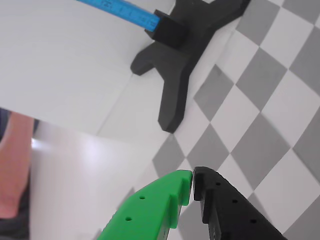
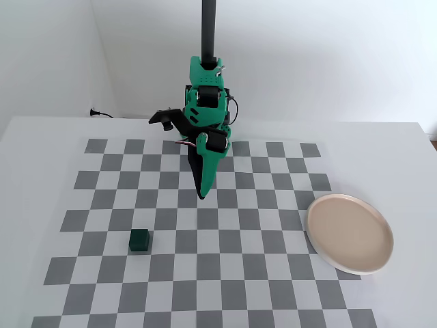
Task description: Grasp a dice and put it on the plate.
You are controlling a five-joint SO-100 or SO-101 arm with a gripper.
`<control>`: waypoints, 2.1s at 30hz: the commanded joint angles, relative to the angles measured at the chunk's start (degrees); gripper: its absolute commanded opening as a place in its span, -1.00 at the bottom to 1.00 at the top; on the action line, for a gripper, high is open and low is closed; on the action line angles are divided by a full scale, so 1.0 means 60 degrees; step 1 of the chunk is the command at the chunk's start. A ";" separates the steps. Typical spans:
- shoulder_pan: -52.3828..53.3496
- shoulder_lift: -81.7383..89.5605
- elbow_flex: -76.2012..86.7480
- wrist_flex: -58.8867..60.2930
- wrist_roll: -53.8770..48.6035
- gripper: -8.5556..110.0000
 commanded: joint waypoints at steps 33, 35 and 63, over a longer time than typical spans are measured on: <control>0.0220 0.0132 -0.0176 0.1948 -0.9038 -0.93; 0.0322 0.0132 -0.0176 0.1846 -0.9038 -0.93; 0.2974 0.0117 -0.0176 0.1655 -0.8643 -0.93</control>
